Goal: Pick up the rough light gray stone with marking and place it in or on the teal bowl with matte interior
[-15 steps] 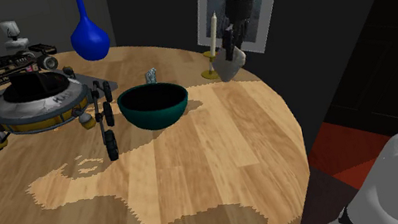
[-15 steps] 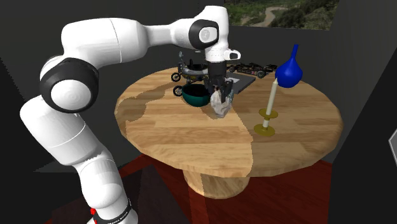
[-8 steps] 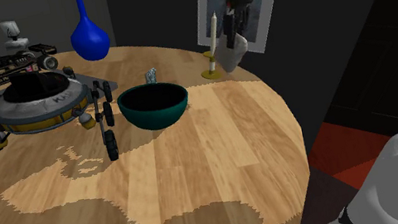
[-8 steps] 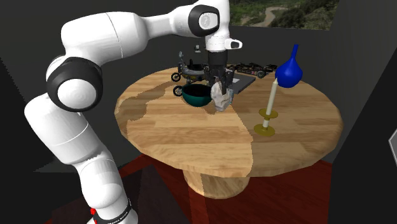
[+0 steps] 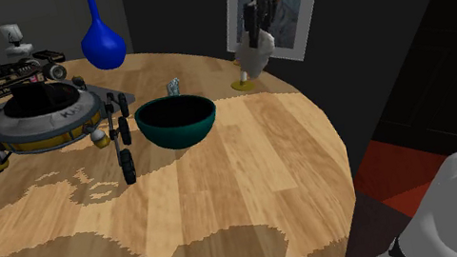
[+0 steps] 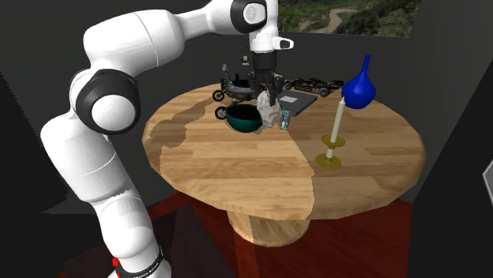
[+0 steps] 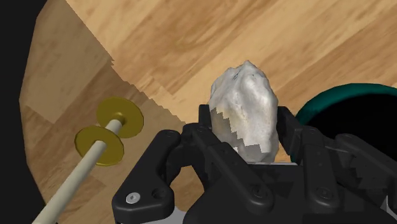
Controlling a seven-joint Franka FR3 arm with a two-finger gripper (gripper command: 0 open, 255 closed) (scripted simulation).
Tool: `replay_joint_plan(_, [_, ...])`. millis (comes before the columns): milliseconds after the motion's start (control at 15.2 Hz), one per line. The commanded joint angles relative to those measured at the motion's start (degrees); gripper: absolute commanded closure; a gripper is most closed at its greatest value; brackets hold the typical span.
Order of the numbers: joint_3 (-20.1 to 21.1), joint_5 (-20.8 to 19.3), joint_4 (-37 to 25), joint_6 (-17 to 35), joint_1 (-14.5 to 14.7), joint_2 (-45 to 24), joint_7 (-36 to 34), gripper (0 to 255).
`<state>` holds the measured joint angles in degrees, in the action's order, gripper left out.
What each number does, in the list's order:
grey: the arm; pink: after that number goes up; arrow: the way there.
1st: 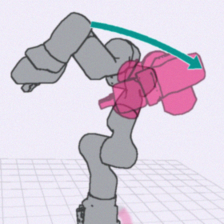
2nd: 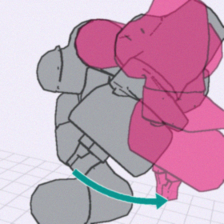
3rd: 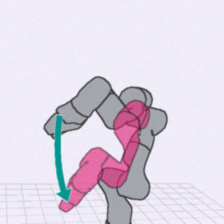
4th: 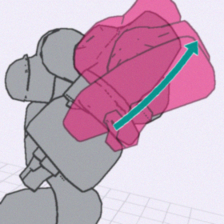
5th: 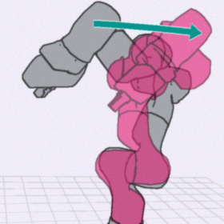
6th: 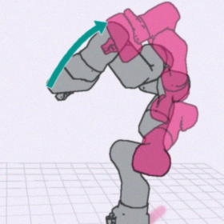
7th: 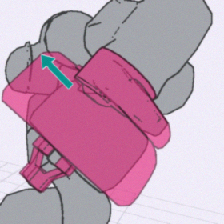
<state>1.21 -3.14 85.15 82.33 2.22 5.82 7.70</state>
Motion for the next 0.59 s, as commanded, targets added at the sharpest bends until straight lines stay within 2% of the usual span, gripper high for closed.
replay_joint_plan(0, [1.53,-0.02,-0.99,-0.15,1.19,-0.96,-2.78,255])
replay_joint_plan(528, [7.53,-1.39,-12.54,-3.83,6.71,-9.59,-13.8,255])
